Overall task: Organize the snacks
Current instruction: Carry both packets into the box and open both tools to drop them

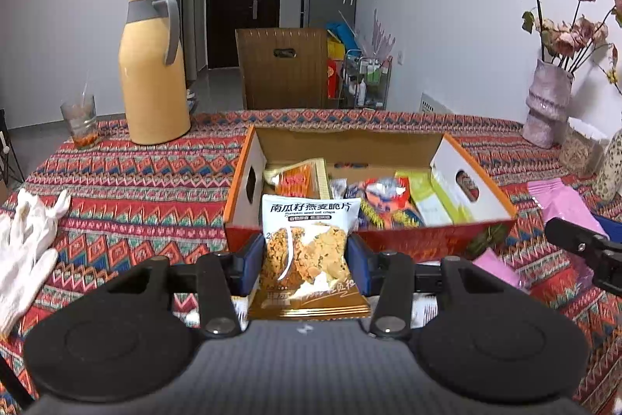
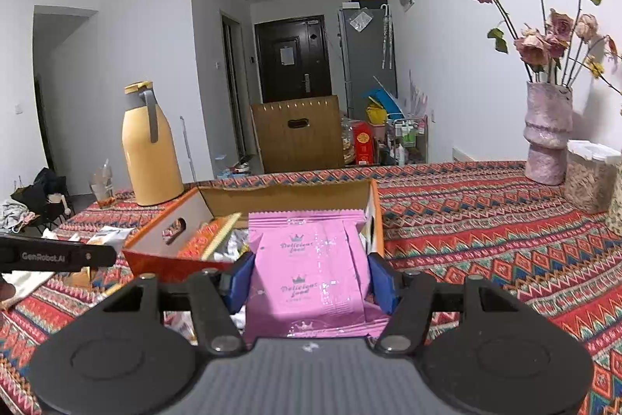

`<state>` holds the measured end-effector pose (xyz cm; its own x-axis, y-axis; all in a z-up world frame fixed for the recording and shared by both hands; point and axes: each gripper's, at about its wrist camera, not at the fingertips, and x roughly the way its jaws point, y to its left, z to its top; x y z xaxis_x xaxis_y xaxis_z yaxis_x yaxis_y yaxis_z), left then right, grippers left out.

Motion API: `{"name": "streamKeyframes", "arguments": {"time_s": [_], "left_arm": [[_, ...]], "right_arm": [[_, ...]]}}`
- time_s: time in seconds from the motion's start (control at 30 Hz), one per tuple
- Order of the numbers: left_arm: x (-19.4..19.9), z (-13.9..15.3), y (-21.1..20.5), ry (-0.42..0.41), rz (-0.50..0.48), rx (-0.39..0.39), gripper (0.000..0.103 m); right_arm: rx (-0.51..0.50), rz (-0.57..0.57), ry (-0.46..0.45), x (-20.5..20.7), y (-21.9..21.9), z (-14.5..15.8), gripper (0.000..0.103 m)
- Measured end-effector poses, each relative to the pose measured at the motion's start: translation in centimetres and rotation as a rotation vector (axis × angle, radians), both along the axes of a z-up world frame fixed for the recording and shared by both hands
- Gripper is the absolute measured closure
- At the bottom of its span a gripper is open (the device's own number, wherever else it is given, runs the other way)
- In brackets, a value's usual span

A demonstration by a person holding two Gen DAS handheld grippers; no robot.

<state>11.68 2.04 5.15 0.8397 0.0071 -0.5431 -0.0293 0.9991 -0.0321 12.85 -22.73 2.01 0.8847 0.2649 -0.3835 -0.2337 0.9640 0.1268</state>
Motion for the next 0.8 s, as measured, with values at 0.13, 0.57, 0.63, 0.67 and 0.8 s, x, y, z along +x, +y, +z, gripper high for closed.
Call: {"name": "streamKeyframes", "arguments": {"time_s": [0.13, 0.57, 0.63, 0.67, 0.8], "left_arm": [[1.7, 1.0, -0.1, -0.01, 0.004, -0.003, 0.056], [8.5, 1.5, 0.8, -0.023, 0.046, -0.046, 0.056], [9.5, 1.0, 0.8, -0.019, 0.053, -0.055, 0.056], [10.0, 0.6, 0.9, -0.015, 0.054, -0.061, 0.056], [11.9, -0.9, 1.1, 0.003, 0.078, -0.078, 0.056]], "right_arm": [[0.012, 0.015, -0.003, 1.9, 0.5, 0.8, 0.042], [0.029, 0.041, 0.002, 9.1, 2.7, 1.0, 0.042], [0.027, 0.04, 0.006, 10.0, 3.0, 0.5, 0.042], [0.025, 0.04, 0.008, 10.4, 3.1, 0.3, 0.042], [0.013, 0.037, 0.015, 12.1, 3.9, -0.7, 0.042]]}}
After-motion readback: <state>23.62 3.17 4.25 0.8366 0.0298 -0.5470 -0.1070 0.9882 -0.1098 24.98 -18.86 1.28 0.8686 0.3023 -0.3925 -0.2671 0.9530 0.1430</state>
